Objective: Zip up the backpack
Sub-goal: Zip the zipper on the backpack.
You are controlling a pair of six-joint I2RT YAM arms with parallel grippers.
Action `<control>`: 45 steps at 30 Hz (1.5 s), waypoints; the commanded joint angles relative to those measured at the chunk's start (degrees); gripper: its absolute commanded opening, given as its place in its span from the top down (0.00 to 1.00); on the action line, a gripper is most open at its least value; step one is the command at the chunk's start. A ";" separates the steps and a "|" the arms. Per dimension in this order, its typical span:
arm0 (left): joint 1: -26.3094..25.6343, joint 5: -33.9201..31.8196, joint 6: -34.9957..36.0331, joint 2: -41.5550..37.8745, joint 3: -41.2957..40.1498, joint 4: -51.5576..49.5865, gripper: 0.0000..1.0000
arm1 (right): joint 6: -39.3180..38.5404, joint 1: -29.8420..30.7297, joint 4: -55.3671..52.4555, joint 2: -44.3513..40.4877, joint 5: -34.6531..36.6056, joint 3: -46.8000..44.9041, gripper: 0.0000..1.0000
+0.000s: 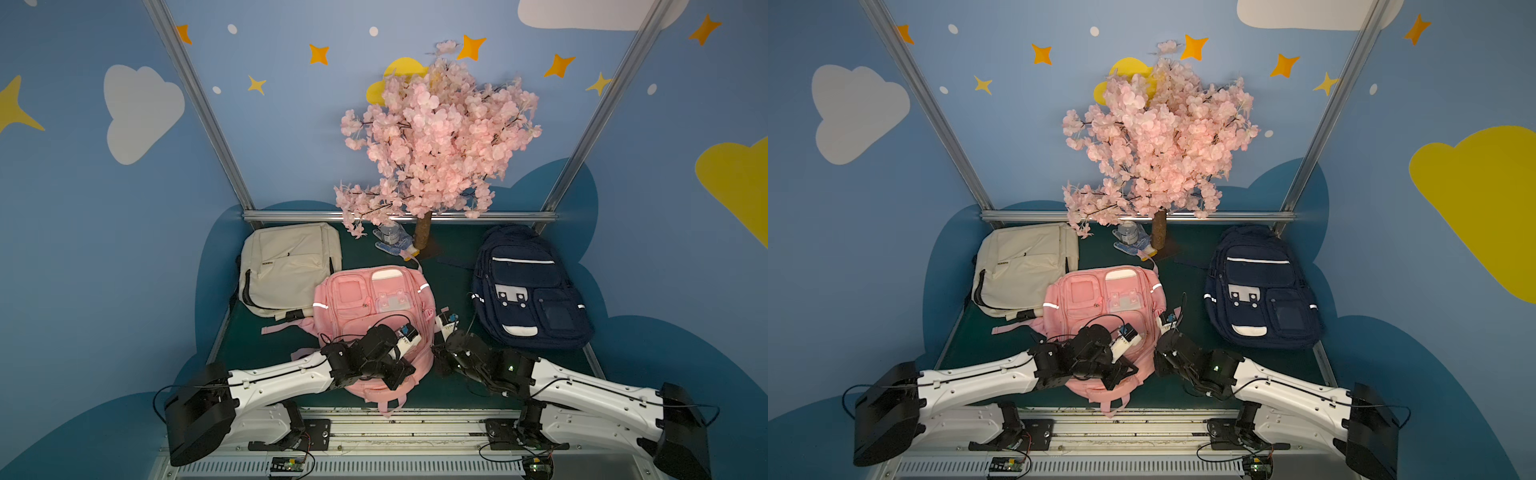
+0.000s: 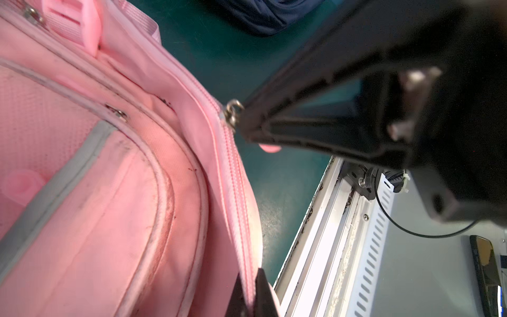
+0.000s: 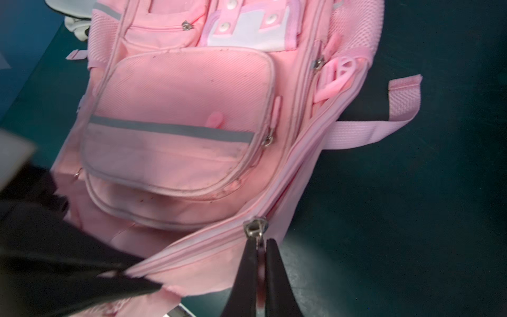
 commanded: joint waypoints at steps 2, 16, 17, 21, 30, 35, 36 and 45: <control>-2.91 -1.88 -0.32 -2.38 -0.96 -4.55 0.97 | -3.75 -6.09 2.38 -0.25 1.44 0.12 1.00; -0.63 -4.14 -0.19 -3.16 2.19 3.82 0.41 | -3.94 0.06 4.66 -2.07 -2.70 1.47 1.00; -0.24 -3.25 -0.07 -1.88 2.75 4.54 0.39 | -4.17 1.19 5.44 -2.55 -2.26 1.23 1.00; 0.48 -1.52 1.52 3.01 4.52 3.76 0.39 | -4.67 2.88 6.46 -3.86 -0.90 1.63 1.00; 1.04 0.15 1.28 2.58 2.08 3.20 0.77 | -7.70 2.68 6.97 -4.43 3.39 1.97 1.00; 0.06 2.14 1.70 -0.74 0.54 4.04 0.94 | -7.13 -4.69 5.91 -2.75 3.39 1.20 1.00; -0.51 2.27 2.10 -1.45 0.26 3.98 0.95 | -7.45 -7.01 6.04 -2.23 2.59 1.14 1.00; -4.94 0.13 4.76 -8.40 -1.21 2.87 0.97 | -10.20 -19.06 8.73 5.15 -1.72 5.30 1.00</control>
